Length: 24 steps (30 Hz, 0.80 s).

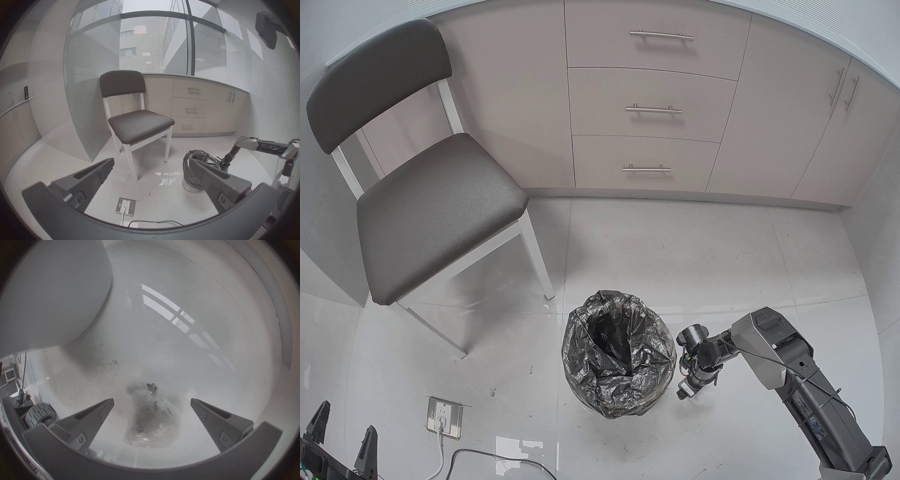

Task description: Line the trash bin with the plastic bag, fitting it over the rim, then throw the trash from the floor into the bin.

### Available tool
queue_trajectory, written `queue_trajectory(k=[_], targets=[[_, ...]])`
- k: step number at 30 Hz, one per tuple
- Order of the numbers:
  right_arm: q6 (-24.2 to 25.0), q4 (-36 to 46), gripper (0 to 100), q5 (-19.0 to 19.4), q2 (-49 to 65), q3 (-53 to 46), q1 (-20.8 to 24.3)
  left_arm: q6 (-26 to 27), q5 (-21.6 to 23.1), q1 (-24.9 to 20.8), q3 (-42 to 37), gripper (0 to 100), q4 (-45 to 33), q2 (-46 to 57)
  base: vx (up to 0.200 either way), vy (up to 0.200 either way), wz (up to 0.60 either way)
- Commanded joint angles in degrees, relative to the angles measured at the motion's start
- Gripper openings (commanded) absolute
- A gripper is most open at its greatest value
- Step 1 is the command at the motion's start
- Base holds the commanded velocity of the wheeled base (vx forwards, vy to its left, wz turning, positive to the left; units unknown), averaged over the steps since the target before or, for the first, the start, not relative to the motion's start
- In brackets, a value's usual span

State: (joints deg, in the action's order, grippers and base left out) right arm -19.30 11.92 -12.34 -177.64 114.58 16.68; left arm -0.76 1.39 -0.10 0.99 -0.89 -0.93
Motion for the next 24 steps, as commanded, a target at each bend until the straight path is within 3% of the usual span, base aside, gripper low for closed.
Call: queue_trajectory(k=[1,14,20,24], targets=[[-0.1,0.0,100,-0.1,0.0,0.0,0.0,0.0,0.0,0.0,-0.7,100,0.0,0.9,0.0,0.0,0.0],[-0.1,-0.1,100,-0.1,0.0,0.0,0.0,0.0,0.0,0.0,-0.6,100,-0.1,0.9,0.0,0.0,0.0],[-0.1,-0.1,100,-0.1,0.0,0.0,0.0,-0.1,0.0,0.0,-0.7,100,0.0,0.9,-0.2,0.0,0.0],[0.0,-0.1,100,-0.1,0.0,0.0,-0.1,-0.1,0.0,0.0,-0.7,100,0.0,0.9,0.0,0.0,0.0]])
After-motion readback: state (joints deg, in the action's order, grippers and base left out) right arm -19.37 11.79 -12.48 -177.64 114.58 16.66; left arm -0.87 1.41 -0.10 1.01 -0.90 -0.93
